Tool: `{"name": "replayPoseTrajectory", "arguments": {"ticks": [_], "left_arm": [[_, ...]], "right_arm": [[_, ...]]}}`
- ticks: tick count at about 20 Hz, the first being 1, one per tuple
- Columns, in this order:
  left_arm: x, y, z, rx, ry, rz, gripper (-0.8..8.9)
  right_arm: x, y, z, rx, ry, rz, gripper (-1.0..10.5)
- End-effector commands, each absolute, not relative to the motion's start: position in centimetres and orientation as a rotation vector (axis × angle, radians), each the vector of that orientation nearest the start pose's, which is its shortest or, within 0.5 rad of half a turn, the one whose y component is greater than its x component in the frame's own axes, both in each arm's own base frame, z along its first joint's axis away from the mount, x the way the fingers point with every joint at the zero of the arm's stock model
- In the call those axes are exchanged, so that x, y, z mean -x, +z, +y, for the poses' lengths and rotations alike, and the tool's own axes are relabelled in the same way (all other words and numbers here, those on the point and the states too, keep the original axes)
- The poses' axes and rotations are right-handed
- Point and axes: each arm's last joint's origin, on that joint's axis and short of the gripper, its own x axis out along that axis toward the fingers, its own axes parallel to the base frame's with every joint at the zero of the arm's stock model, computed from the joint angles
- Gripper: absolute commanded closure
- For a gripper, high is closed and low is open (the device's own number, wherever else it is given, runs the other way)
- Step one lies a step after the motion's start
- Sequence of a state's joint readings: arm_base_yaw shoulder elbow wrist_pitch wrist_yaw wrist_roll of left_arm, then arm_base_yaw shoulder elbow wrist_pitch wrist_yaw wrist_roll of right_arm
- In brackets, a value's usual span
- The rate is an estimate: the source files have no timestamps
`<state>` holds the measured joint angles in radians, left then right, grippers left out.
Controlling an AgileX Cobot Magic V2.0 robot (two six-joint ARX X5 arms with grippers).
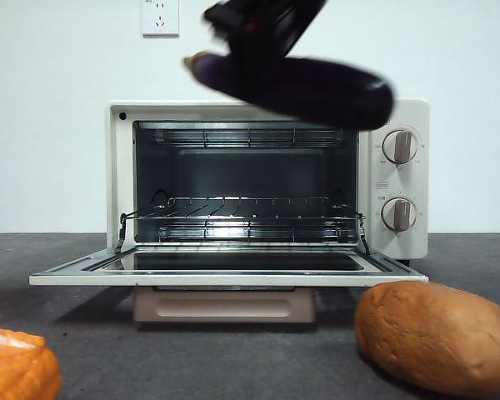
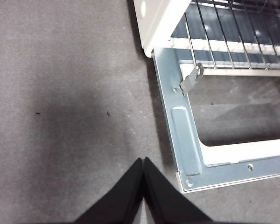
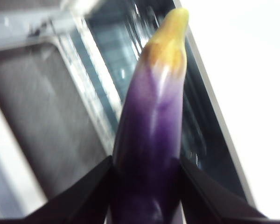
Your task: Take the eggplant from the table,put the eggplant in the oven
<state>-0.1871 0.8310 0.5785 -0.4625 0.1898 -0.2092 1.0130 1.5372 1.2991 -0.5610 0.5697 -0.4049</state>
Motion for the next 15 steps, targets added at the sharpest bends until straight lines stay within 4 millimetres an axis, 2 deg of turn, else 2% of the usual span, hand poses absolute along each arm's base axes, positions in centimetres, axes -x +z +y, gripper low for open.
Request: {"name": "replayPoseTrajectory", "arguments": {"ticks": [1,6,11,15], "left_arm": [[-16.5,23.4,-3.5,0.225,-0.299,0.745,8.08],[-16.4,23.4,-3.7,0.252,-0.359,0.754,8.08],[-16.4,23.4,-3.7,0.257,-0.361,0.762,8.08],[-16.4,23.4,-3.7,0.258,-0.364,0.762,8.08]], "right_arm": [[-19.8,29.1,28.9,1.046,0.561,0.417,8.0],[-22.4,26.0,30.8,1.139,0.549,0.372,8.0],[-25.4,23.0,31.1,1.232,0.461,0.385,8.0],[-27.0,21.0,30.9,1.279,0.437,0.411,8.0]]}}
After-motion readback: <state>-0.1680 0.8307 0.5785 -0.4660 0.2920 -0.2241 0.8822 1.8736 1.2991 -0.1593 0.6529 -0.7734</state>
